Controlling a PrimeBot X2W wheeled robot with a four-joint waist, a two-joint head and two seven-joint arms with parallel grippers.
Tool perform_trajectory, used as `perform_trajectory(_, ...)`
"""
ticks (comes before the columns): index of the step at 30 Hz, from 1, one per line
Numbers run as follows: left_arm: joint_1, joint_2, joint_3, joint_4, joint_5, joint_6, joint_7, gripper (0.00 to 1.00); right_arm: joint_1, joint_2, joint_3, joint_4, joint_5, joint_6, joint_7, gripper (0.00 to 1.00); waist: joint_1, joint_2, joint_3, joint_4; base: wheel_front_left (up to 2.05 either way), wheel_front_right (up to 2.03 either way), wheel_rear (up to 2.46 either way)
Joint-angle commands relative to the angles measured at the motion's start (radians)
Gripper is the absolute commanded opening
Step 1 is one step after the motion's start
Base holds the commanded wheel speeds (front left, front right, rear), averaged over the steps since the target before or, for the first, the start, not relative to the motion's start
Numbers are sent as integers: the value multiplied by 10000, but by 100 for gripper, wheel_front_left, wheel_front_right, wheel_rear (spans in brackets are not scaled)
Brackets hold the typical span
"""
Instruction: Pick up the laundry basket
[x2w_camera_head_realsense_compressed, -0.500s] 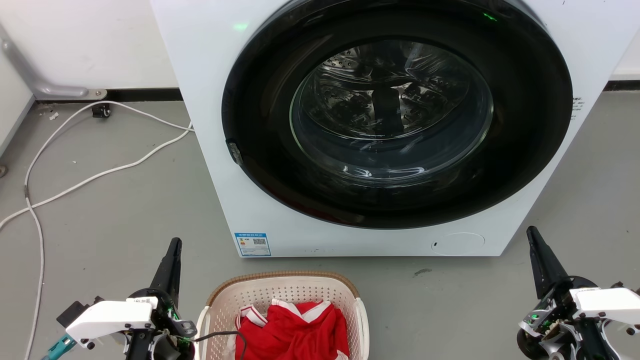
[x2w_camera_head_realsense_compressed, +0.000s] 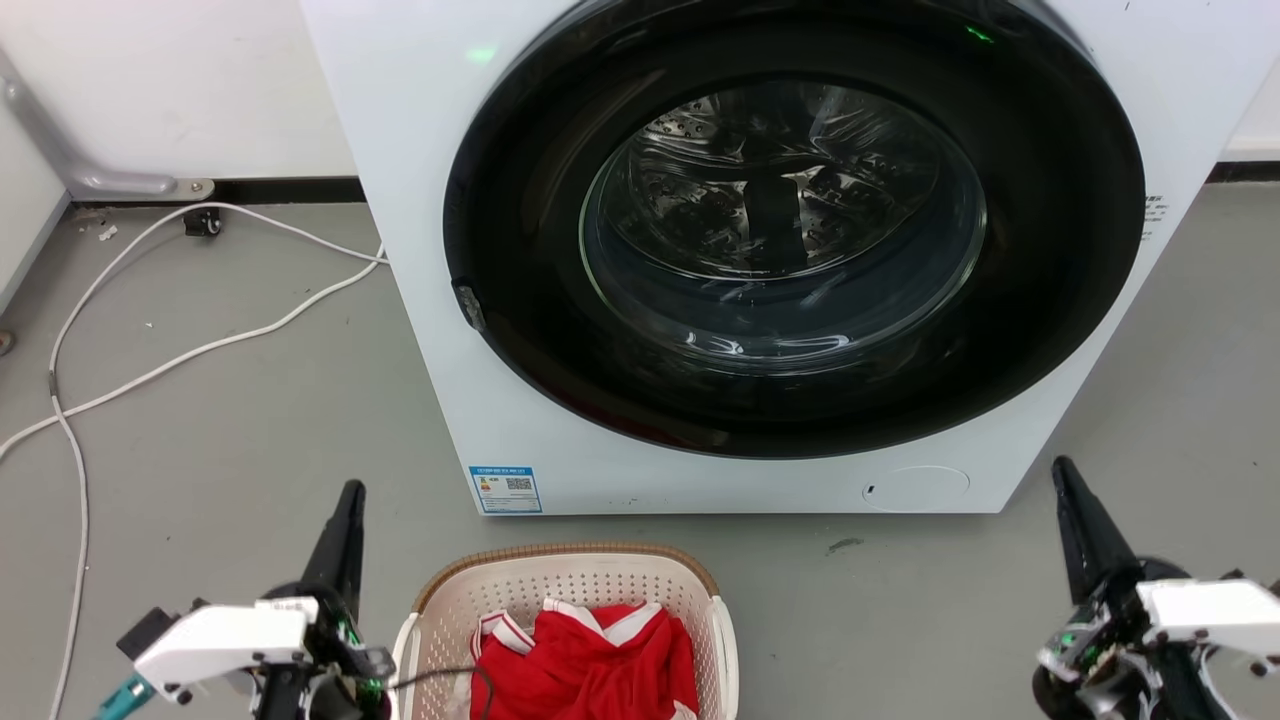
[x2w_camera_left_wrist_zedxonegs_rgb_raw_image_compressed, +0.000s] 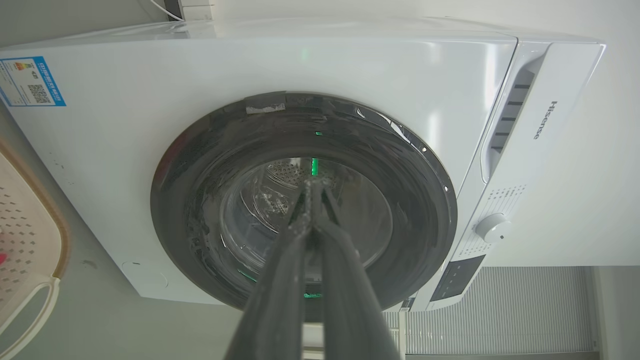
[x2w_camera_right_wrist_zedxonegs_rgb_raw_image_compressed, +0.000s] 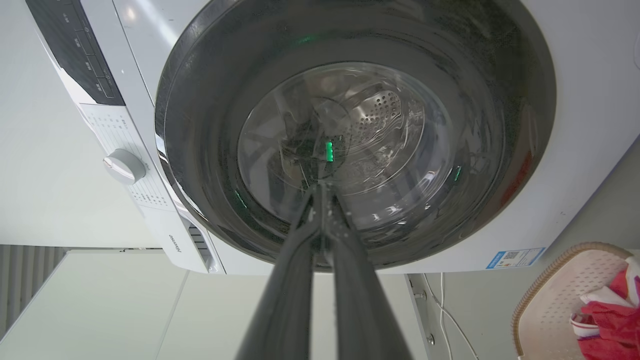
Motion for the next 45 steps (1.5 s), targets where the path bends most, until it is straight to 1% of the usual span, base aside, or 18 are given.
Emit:
perform_trajectory(1,15,-4,-3,24,1,0,-10,100,21,4,2,26,-3,0,-9,100,0,0,0,0,0,0,0)
perform_trajectory(5,134,-20,-60,75,90,8,-151,100,146,14,44,117,-88,-2,-149,100,0,0,6,0,0,0,0)
perform_trajectory(8,134,-18,-25,20,442,7,-306,100,164,12,23,76,-432,-2,-306,100,0,0,13,-1,0,0,0)
perform_trajectory(14,99,-15,21,-200,1620,25,-601,100,218,8,8,-273,-1783,-2,-599,100,0,0,38,-2,0,0,0)
perform_trajectory(20,114,-13,-122,-477,3029,224,-877,100,305,4,153,-636,-3340,-2,-875,100,0,0,70,-5,0,0,0)
perform_trajectory(21,122,-12,-151,-518,3250,259,-920,100,316,4,186,-699,-3634,-2,-919,100,0,0,76,-5,0,0,0)
perform_trajectory(22,140,-11,-231,-653,3870,352,-1048,100,360,2,263,-874,-4470,-2,-1048,100,0,0,94,-5,0,0,0)
perform_trajectory(26,170,-9,-310,-798,4603,417,-1214,100,420,-1,318,-1064,-5402,-2,-1214,100,0,0,118,-2,0,0,0)
perform_trajectory(31,197,-7,-364,-932,5446,466,-1410,100,483,-4,411,-1243,-6433,-1,-1413,100,0,0,144,6,0,0,0)
perform_trajectory(32,197,-7,-364,-932,5446,466,-1410,100,483,-4,411,-1243,-6433,-1,-1413,100,0,0,144,6,0,0,0)
perform_trajectory(39,257,-4,-440,-1088,6550,499,-1671,100,599,-8,514,-1426,-7679,-1,-1670,100,0,0,167,12,0,0,0)
perform_trajectory(45,313,-2,-466,-1207,7386,469,-1878,100,688,-11,564,-1532,-8531,-1,-1885,100,0,0,189,6,0,0,0)
